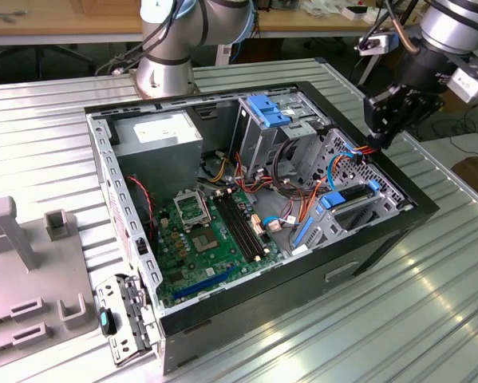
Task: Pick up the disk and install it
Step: 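Insert the first disk wire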
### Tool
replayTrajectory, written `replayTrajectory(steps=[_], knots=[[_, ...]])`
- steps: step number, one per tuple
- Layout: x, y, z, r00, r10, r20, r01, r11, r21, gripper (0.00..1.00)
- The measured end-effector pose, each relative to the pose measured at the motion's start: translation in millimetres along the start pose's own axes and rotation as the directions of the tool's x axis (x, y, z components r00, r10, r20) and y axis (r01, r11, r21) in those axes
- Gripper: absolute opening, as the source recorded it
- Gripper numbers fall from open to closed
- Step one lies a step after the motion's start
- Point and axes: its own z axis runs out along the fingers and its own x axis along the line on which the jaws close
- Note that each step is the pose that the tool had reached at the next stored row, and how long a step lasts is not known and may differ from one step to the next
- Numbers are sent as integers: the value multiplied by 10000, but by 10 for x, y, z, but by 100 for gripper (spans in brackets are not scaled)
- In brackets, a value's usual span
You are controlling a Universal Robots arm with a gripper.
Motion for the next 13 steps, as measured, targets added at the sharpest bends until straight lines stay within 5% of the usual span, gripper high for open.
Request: replayTrajectory(steps=[2,3,6,9,13], knots=[[-7,-32,20,10000,0,-68,0,10000,15,30],[-12,-32,24,9998,-4,-214,4,10000,42,30],[-37,-25,23,9993,-9,-380,12,10000,74,30],[-41,36,21,9985,-34,-540,40,9999,104,30],[-48,67,20,9980,-57,-632,67,9999,156,30]])
